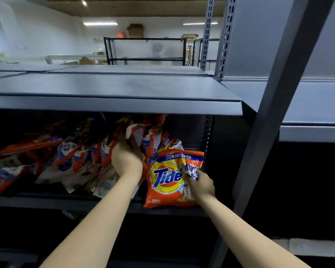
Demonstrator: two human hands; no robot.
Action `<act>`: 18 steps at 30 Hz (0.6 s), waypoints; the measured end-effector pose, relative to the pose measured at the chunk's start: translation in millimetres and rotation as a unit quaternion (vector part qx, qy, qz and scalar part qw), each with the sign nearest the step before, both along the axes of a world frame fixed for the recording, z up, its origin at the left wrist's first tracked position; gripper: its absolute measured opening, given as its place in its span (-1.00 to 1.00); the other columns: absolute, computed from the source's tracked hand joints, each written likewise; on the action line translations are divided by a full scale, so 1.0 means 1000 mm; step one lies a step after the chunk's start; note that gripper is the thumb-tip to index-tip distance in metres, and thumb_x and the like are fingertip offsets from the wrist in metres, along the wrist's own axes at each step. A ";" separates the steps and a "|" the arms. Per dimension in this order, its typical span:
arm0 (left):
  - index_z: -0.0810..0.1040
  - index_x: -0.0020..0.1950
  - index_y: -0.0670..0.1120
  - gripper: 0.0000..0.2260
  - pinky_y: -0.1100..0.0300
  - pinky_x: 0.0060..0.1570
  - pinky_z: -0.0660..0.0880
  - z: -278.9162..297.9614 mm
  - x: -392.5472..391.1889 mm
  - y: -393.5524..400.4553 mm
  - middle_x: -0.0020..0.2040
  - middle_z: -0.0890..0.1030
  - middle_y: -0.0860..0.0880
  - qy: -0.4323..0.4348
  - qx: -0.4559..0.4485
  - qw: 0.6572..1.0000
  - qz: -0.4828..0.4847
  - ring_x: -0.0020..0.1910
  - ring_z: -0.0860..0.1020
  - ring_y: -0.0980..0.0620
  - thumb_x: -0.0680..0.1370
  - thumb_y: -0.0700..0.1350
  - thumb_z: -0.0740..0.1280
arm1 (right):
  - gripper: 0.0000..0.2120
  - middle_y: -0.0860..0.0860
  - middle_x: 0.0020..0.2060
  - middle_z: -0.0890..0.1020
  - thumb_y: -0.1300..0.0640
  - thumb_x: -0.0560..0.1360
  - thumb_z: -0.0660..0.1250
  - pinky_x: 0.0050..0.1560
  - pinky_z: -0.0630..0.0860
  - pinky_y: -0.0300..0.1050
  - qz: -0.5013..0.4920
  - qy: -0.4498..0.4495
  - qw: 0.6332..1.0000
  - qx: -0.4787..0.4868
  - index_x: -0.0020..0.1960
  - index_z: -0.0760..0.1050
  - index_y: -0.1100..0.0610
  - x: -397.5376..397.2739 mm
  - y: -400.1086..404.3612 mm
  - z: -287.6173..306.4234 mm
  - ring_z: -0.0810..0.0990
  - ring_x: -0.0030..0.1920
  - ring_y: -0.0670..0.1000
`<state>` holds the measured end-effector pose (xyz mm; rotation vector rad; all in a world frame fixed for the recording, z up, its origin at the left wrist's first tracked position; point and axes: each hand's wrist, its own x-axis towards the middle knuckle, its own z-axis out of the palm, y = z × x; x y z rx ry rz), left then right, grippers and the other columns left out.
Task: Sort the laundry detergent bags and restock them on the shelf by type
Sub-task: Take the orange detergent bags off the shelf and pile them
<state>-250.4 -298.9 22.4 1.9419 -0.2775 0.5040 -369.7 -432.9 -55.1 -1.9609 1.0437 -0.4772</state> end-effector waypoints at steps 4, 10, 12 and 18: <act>0.51 0.13 -0.27 -0.78 0.08 -0.18 0.39 -0.007 -0.029 0.018 0.01 0.59 -0.22 -0.002 0.003 0.999 0.033 -0.02 0.54 -0.20 0.61 -0.18 0.16 | -0.79 0.03 -0.01 0.66 -0.02 0.56 0.24 0.00 0.56 -0.05 0.005 0.009 1.000 -0.020 0.10 0.55 0.02 -0.016 0.012 0.010 0.62 -0.01 0.10; 0.56 0.11 -0.21 -0.76 0.12 -0.35 0.35 -0.012 -0.066 0.039 -0.14 0.61 -0.15 -0.033 -0.011 0.999 0.018 -0.19 0.53 -0.13 0.61 -0.11 0.18 | -0.81 -0.01 -0.16 0.64 0.01 0.56 0.23 -0.14 0.49 -0.10 0.023 -0.020 0.992 -0.118 0.00 0.56 0.07 -0.067 0.040 0.032 0.61 -0.09 0.08; 0.56 -0.01 -0.22 -0.80 0.19 -0.43 0.24 -0.015 -0.081 0.048 -0.29 0.53 -0.07 -0.026 -0.013 1.000 0.005 -0.32 0.44 -0.04 0.61 -0.14 0.19 | -0.78 -0.11 -0.31 0.56 0.00 0.57 0.21 -0.32 0.35 -0.14 -0.002 -0.022 0.988 -0.151 -0.14 0.52 0.09 -0.086 0.048 0.042 0.51 -0.29 -0.05; 0.24 -0.39 -0.11 -0.61 0.17 -0.47 0.10 -0.012 -0.133 0.082 -0.50 0.29 0.00 -0.035 -0.024 0.999 -0.026 -0.50 0.24 0.01 0.61 -0.06 0.21 | -0.77 -0.07 -0.41 0.57 0.05 0.51 0.25 -0.35 0.41 -0.14 -0.095 -0.115 0.967 -0.206 -0.26 0.50 0.13 -0.146 0.069 0.068 0.52 -0.36 -0.09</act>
